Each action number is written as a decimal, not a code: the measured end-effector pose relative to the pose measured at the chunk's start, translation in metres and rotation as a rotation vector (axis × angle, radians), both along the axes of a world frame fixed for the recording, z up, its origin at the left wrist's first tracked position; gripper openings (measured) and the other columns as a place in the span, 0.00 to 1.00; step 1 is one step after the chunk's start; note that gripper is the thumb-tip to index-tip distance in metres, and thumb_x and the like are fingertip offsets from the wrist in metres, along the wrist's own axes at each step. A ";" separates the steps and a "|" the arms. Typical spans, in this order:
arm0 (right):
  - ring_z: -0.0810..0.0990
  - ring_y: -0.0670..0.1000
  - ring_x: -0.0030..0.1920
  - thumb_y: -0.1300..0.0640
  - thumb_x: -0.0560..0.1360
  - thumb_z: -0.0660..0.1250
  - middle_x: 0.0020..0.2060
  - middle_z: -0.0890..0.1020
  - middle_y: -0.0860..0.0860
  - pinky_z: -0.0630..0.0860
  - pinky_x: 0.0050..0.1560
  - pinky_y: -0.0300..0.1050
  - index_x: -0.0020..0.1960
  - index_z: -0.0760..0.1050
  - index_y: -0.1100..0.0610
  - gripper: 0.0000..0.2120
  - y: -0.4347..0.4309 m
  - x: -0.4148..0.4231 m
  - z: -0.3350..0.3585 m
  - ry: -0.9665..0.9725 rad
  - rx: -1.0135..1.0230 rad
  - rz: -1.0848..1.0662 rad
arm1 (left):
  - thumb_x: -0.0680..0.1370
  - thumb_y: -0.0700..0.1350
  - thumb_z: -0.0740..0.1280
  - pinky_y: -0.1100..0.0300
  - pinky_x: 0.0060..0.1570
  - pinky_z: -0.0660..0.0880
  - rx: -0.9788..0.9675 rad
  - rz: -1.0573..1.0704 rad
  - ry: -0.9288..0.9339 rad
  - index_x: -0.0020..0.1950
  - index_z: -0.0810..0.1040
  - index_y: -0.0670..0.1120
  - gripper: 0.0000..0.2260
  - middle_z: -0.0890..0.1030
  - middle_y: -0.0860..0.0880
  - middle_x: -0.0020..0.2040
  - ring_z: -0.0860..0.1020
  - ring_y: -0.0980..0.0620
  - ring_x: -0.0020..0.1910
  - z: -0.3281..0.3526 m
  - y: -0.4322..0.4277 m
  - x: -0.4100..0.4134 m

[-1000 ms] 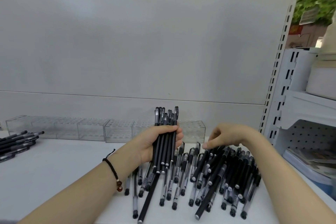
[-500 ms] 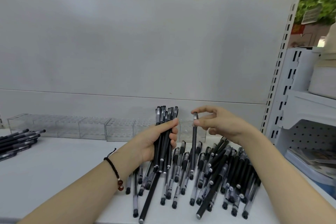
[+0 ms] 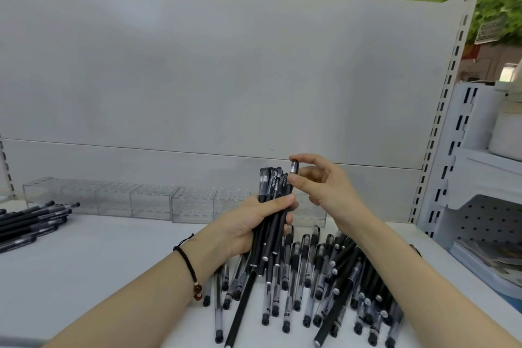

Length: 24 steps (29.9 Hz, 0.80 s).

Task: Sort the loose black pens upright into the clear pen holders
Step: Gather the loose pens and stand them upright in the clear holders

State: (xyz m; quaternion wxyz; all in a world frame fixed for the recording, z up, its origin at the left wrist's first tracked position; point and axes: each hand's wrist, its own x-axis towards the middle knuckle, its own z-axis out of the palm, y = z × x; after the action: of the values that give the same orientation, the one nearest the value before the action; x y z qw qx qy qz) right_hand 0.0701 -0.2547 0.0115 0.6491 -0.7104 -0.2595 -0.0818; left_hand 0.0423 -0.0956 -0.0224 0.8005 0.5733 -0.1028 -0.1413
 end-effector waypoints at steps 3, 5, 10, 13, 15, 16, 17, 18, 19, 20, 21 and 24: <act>0.73 0.47 0.43 0.57 0.71 0.74 0.53 0.77 0.47 0.72 0.43 0.34 0.57 0.80 0.46 0.15 0.008 -0.005 0.003 -0.109 -0.090 -0.080 | 0.68 0.44 0.78 0.61 0.33 0.76 0.044 0.025 -0.084 0.44 0.76 0.43 0.13 0.77 0.48 0.35 0.77 0.54 0.31 0.006 0.004 -0.005; 0.77 0.47 0.51 0.54 0.71 0.74 0.61 0.73 0.46 0.75 0.54 0.40 0.56 0.80 0.43 0.15 0.014 -0.012 0.010 -0.158 -0.103 -0.093 | 0.70 0.41 0.76 0.60 0.33 0.76 0.042 0.064 -0.161 0.47 0.72 0.44 0.13 0.75 0.49 0.34 0.77 0.53 0.31 0.013 0.010 -0.011; 0.80 0.45 0.57 0.65 0.75 0.69 0.58 0.80 0.49 0.76 0.56 0.40 0.60 0.76 0.50 0.17 0.048 -0.041 0.033 -0.213 -0.046 0.136 | 0.74 0.37 0.71 0.60 0.39 0.77 0.183 0.178 -0.369 0.51 0.77 0.44 0.08 0.78 0.50 0.36 0.79 0.53 0.35 0.036 0.050 -0.037; 0.80 0.45 0.58 0.70 0.77 0.64 0.60 0.78 0.50 0.77 0.57 0.39 0.67 0.70 0.50 0.24 0.087 -0.060 0.029 -0.283 -0.083 0.209 | 0.74 0.36 0.71 0.61 0.42 0.77 0.216 0.233 -0.400 0.57 0.77 0.40 0.12 0.80 0.49 0.40 0.81 0.52 0.39 0.032 0.085 -0.054; 0.78 0.46 0.61 0.68 0.78 0.64 0.63 0.77 0.49 0.77 0.60 0.43 0.70 0.66 0.44 0.28 0.108 -0.067 0.020 -0.309 -0.132 0.213 | 0.73 0.36 0.72 0.59 0.44 0.77 0.232 0.282 -0.405 0.57 0.78 0.41 0.13 0.82 0.46 0.41 0.81 0.50 0.42 0.023 0.104 -0.063; 0.77 0.45 0.62 0.66 0.78 0.64 0.64 0.77 0.47 0.77 0.61 0.45 0.70 0.66 0.41 0.28 0.117 -0.069 0.016 -0.328 -0.163 0.203 | 0.73 0.36 0.73 0.57 0.46 0.77 0.233 0.303 -0.404 0.56 0.79 0.41 0.13 0.83 0.44 0.43 0.81 0.49 0.43 0.018 0.113 -0.065; 0.75 0.44 0.64 0.64 0.78 0.64 0.64 0.77 0.45 0.76 0.61 0.47 0.70 0.66 0.40 0.27 0.123 -0.069 0.012 -0.343 -0.191 0.188 | 0.72 0.37 0.74 0.55 0.49 0.78 0.230 0.313 -0.401 0.56 0.79 0.42 0.14 0.83 0.42 0.46 0.81 0.48 0.44 0.013 0.120 -0.068; 0.74 0.42 0.65 0.63 0.78 0.65 0.63 0.77 0.43 0.76 0.62 0.48 0.70 0.67 0.40 0.26 0.128 -0.069 0.008 -0.350 -0.216 0.169 | 0.71 0.38 0.75 0.52 0.52 0.78 0.227 0.313 -0.398 0.57 0.79 0.42 0.15 0.83 0.39 0.50 0.81 0.47 0.45 0.009 0.126 -0.069; 0.73 0.40 0.65 0.62 0.78 0.65 0.63 0.77 0.41 0.76 0.62 0.47 0.69 0.68 0.40 0.25 0.132 -0.070 0.006 -0.350 -0.239 0.147 | 0.70 0.38 0.75 0.50 0.55 0.78 0.225 0.307 -0.396 0.58 0.80 0.42 0.16 0.82 0.38 0.54 0.81 0.47 0.46 0.004 0.130 -0.070; 0.73 0.39 0.65 0.61 0.78 0.66 0.62 0.77 0.40 0.75 0.62 0.45 0.69 0.69 0.40 0.24 0.134 -0.070 0.003 -0.348 -0.265 0.123 | 0.70 0.38 0.75 0.49 0.56 0.78 0.230 0.301 -0.397 0.57 0.80 0.43 0.17 0.82 0.37 0.54 0.81 0.47 0.45 0.000 0.132 -0.071; 0.74 0.37 0.63 0.60 0.78 0.66 0.61 0.78 0.38 0.75 0.61 0.41 0.68 0.70 0.40 0.23 0.136 -0.071 0.001 -0.348 -0.289 0.103 | 0.69 0.38 0.75 0.50 0.55 0.77 0.249 0.296 -0.401 0.57 0.80 0.43 0.16 0.83 0.38 0.52 0.81 0.47 0.45 -0.004 0.134 -0.072; 0.74 0.31 0.60 0.59 0.78 0.66 0.59 0.76 0.33 0.73 0.55 0.29 0.67 0.71 0.42 0.21 0.138 -0.074 -0.007 -0.319 -0.319 0.089 | 0.67 0.39 0.75 0.53 0.53 0.77 0.312 0.275 -0.384 0.55 0.80 0.43 0.17 0.82 0.45 0.42 0.80 0.50 0.44 -0.012 0.135 -0.073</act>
State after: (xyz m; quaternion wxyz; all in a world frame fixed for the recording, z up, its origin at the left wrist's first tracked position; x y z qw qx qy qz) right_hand -0.0035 -0.1164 0.0049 0.4822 -0.7699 -0.3997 -0.1221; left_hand -0.0307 0.0390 -0.0342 0.6800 0.7145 -0.1508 0.0655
